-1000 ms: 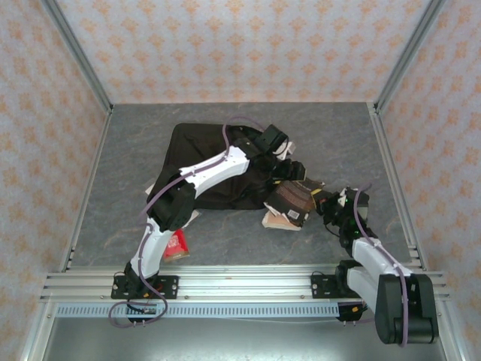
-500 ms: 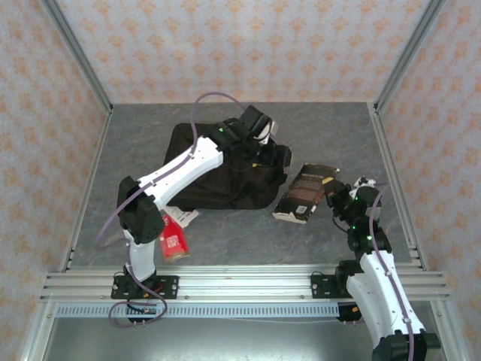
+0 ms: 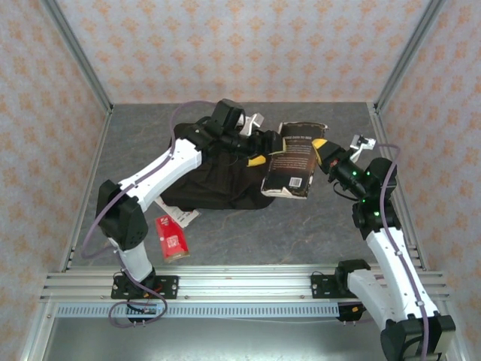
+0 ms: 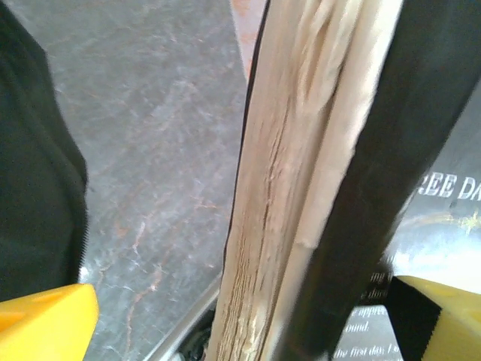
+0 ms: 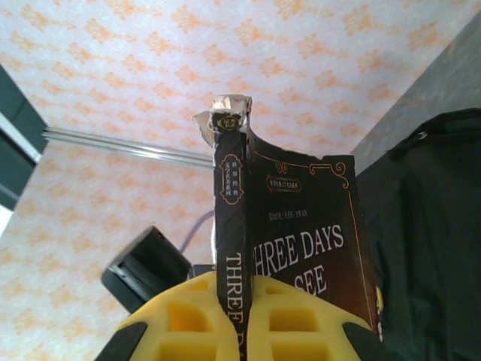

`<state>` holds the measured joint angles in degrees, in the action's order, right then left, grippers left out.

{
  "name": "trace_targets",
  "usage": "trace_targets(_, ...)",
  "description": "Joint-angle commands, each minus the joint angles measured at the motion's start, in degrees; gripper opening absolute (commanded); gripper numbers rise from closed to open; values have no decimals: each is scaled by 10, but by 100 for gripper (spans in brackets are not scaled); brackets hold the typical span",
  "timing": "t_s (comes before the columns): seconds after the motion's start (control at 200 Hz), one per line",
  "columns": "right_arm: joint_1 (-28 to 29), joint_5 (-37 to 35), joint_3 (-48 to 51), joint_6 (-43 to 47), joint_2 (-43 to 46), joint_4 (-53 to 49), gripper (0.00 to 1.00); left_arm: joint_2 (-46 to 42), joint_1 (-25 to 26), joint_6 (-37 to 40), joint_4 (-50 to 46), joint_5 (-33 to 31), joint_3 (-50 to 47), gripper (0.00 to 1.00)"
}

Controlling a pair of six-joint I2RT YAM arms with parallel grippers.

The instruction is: Pack books, pencil case, and school supplies into a backpack

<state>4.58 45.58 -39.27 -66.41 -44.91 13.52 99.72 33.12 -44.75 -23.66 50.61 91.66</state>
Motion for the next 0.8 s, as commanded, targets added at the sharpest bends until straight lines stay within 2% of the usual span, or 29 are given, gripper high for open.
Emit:
trace_targets(0.0, 3, 40, -38, -64, 2, 115, 0, -54, -8, -74, 148, 69, -50, 100)
trace_targets(0.18, 2, 39, -49, -86, -6, 136, 0, -87, -12, -147, 239, 84, -73, 100)
trace_targets(0.29, 3, 37, -45, -105, -13, 159, 0, -97, -12, -212, 325, 87, -93, 100)
trace_targets(0.425, 3, 39, -45, -95, -16, 143, 0, -98, -12, -257, 403, 95, -105, 100)
trace_targets(0.525, 3, 41, -41, -92, -19, 136, 0, -102, -12, -283, 452, 95, -116, 91)
trace_targets(0.641, 3, 46, -44, -67, -20, 107, 0, -106, -11, -298, 487, 94, -121, 73)
trace_targets(0.791, 3, 46, -61, -6, -18, 29, 0, -116, -11, -253, 431, 88, -119, 45)
